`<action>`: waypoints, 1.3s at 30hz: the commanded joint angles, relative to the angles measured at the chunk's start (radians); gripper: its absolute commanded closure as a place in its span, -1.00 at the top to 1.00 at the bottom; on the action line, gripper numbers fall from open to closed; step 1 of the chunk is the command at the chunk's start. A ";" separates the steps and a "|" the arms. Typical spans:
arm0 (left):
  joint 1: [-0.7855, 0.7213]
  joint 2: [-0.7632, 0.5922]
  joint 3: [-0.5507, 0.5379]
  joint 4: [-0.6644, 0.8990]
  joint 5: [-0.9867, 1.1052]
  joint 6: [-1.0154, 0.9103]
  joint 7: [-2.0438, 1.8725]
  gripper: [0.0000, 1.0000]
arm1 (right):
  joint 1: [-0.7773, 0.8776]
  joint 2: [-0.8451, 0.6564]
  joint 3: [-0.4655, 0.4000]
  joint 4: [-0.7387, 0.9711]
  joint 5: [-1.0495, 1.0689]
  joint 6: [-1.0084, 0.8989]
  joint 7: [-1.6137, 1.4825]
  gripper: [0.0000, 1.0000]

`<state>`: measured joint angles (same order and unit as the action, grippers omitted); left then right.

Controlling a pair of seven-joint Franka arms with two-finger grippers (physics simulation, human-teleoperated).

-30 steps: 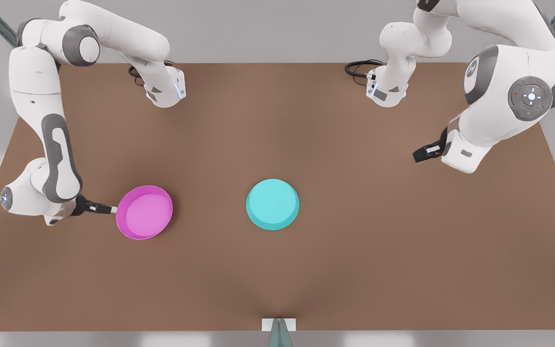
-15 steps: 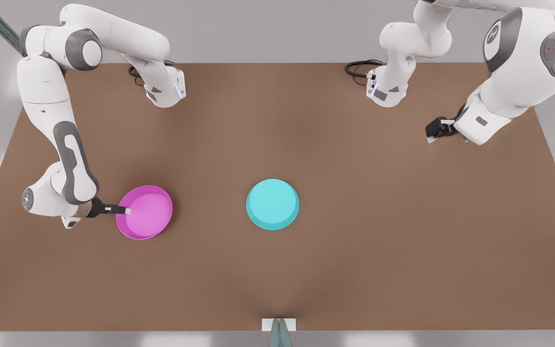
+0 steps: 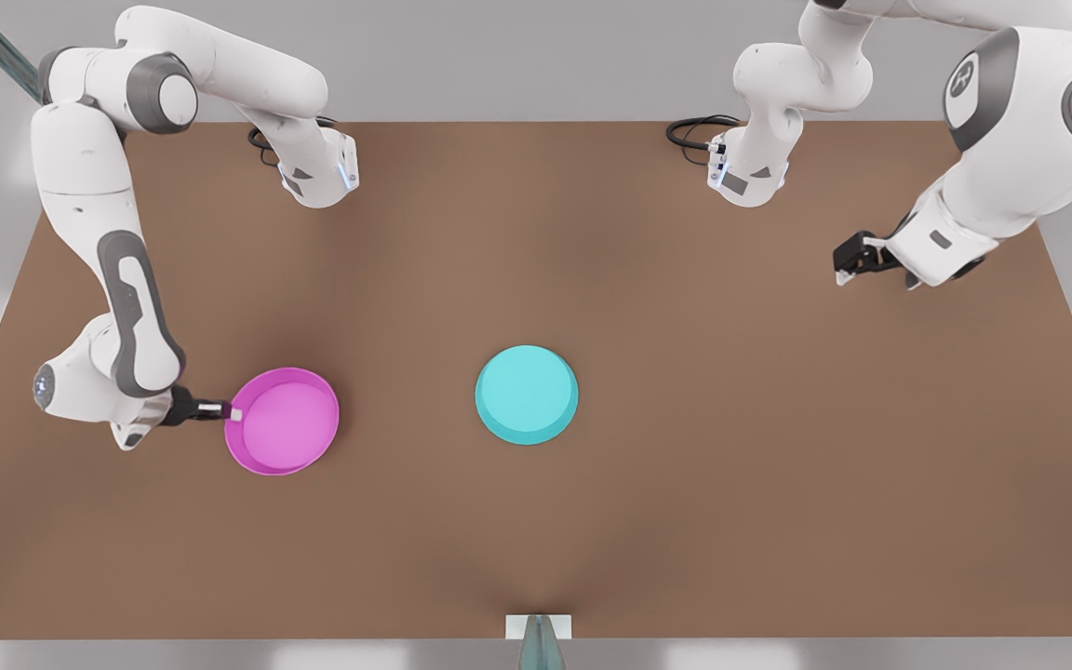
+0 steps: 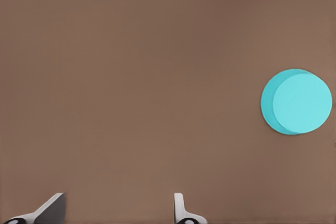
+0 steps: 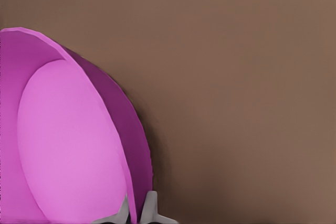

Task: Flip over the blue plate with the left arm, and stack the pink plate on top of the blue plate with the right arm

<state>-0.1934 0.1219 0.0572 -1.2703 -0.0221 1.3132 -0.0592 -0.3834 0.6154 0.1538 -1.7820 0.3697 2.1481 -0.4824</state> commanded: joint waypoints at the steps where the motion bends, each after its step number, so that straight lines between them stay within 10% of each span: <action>1: 0.002 0.008 0.001 -0.001 -0.001 0.003 0.085 1.00 | -0.002 -0.014 0.015 0.007 -0.005 -0.047 -0.064 -0.57; 10: 0.002 0.067 0.001 0.002 0.008 0.026 0.062 1.00 | 0.058 -0.083 0.173 0.021 0.112 -0.070 -0.044 -0.57; 37: 0.003 0.077 0.003 -0.003 0.007 0.024 0.072 1.00 | 0.604 0.020 0.164 0.009 0.187 0.345 0.639 -0.57; 38: 0.002 0.077 0.003 -0.003 0.007 0.024 0.071 1.00 | 0.604 0.020 0.164 0.009 0.187 0.345 0.637 -0.02; 39: 0.003 0.077 0.003 -0.003 0.005 0.024 0.073 1.00 | 0.606 0.024 0.164 0.004 0.187 0.355 0.625 1.00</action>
<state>-0.1903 0.2008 0.0597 -1.2734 -0.0169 1.3380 0.0031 0.2218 0.6385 0.3173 -1.7769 0.5593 2.4572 -0.0623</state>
